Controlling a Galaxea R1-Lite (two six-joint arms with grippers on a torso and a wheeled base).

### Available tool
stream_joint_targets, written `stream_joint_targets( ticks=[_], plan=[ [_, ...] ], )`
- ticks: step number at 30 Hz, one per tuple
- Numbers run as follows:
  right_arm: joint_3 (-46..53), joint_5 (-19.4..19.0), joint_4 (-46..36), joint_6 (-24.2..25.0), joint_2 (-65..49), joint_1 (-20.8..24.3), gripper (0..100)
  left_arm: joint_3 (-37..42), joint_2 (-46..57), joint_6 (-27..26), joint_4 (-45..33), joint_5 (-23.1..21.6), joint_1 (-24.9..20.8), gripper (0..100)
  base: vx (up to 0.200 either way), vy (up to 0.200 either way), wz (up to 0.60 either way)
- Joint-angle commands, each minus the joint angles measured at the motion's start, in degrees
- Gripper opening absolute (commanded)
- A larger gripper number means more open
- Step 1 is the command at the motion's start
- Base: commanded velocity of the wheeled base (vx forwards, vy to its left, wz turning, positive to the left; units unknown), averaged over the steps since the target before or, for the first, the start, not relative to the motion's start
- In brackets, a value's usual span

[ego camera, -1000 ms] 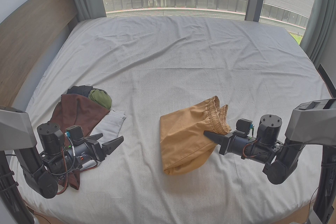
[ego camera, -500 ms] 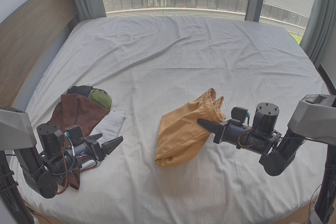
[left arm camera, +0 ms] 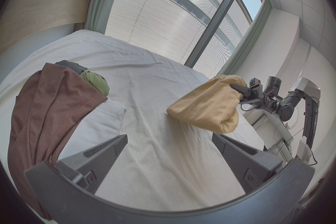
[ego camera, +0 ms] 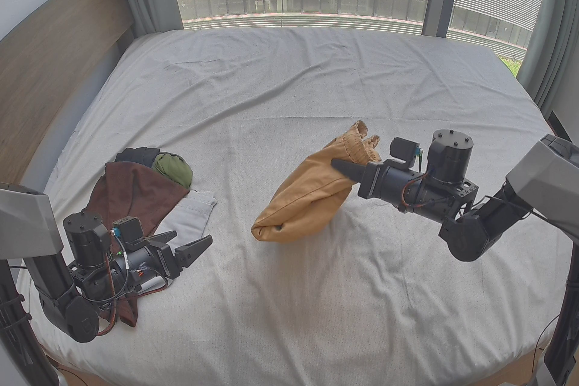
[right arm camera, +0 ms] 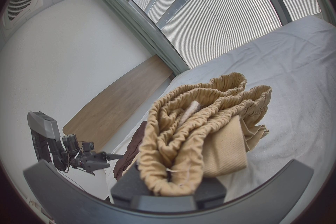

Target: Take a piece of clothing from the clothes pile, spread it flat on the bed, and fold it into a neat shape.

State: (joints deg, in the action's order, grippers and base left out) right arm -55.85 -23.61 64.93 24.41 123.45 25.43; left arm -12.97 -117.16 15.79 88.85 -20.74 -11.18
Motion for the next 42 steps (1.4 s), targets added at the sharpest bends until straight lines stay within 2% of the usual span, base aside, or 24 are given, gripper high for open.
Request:
stream_joint_targets(
  ticks=[1, 7, 13, 31, 38, 42],
  plan=[
    [-5.0, 0.1, -2.5, 0.0, -0.3, -0.2, 0, 0.1, -0.3, 0.0, 0.0, 0.0, 0.0, 100, 0.000, 0.000, 0.00],
    [-13.1, 0.0, -7.9, 0.3, 1.8, -1.0, 0, 0.1, -0.2, 0.1, 0.0, 0.0, -0.1, 100, 0.000, 0.000, 0.00],
    [-18.9, 0.1, -9.0, 2.5, 5.5, -1.6, 0, 0.1, -0.3, 0.1, 0.0, 0.0, -0.2, 100, 0.000, 0.000, 0.00],
    [-41.7, 0.1, -21.1, 2.8, 15.9, -2.1, 0, 0.2, -0.2, 0.1, 0.0, 0.0, 0.0, 100, 0.000, 0.000, 0.00],
    [-49.7, 0.1, -21.9, 2.8, 21.6, -2.2, 0, 0.2, -0.3, 0.2, 0.0, 0.0, 0.0, 100, 0.000, 0.000, 0.00],
    [-50.0, 0.1, -21.5, 2.5, 24.8, -2.2, 0, 0.6, -0.3, 0.2, 0.0, 0.0, 0.0, 100, 0.000, 0.000, 0.00]
  ],
)
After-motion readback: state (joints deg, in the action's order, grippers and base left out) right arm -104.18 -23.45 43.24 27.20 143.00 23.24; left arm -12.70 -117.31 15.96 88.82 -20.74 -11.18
